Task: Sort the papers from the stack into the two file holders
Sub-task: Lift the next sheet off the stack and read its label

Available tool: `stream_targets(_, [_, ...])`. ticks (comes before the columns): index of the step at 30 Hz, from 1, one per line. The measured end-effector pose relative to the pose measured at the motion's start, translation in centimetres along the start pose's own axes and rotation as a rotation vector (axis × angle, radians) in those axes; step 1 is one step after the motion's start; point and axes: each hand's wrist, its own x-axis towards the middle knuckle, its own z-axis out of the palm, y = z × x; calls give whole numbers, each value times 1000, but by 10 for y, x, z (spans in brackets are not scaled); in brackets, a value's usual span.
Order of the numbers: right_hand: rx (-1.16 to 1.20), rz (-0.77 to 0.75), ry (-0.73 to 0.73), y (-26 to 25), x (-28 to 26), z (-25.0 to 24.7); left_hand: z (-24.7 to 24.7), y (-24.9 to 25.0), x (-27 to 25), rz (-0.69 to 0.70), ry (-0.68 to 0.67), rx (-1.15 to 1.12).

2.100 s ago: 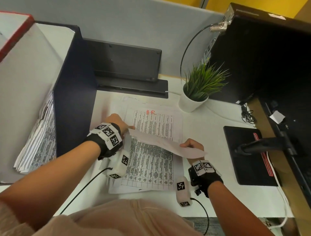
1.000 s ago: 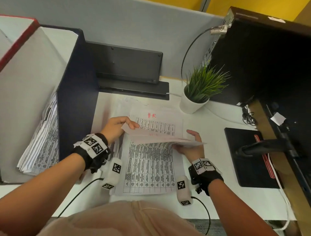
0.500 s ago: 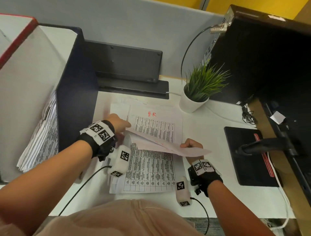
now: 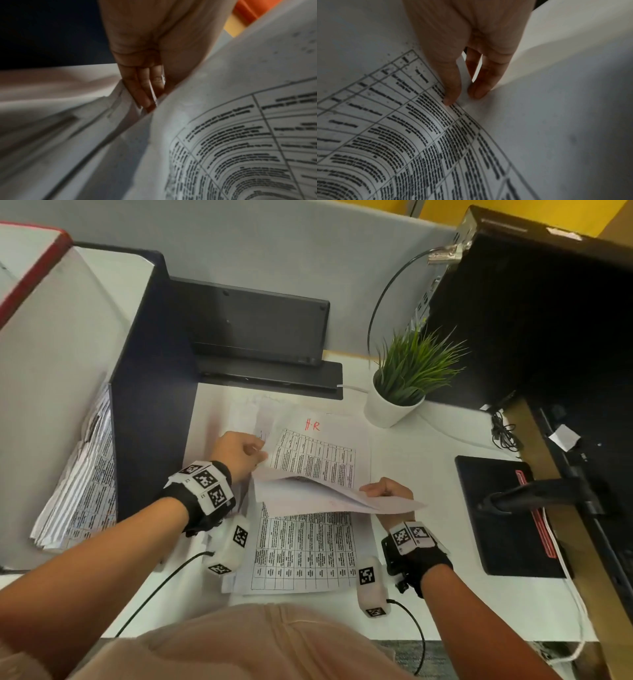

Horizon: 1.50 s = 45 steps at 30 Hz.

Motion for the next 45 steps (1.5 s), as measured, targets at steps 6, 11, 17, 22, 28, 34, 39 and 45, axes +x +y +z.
stream_targets(6, [-413,-48,76,2,2,-2,-2,-2,-16,168,-30,-83])
stream_targets(11, [-425,-128,126,-4,1,-3,-8,-3,-23,226,-125,-148])
stream_targets(17, [-505,-67,51,-7,4,2,-6,2,-20,62,-124,-340])
stream_targets(22, [-334,-96,96,-32,3,14,-6,21,-21,-58,-161,-577])
stream_targets(28, [-175,-307,118,-63,-6,37,-6,35,-31,300,-46,-128])
stream_targets(34, [48,-507,88,-115,-24,51,-21,57,-39,549,245,-310])
stream_targets(39, [-12,-387,40,-94,-30,61,-9,42,-39,437,179,-225])
stream_targets(45, [22,-354,93,-82,-27,63,-5,36,-31,408,232,-291])
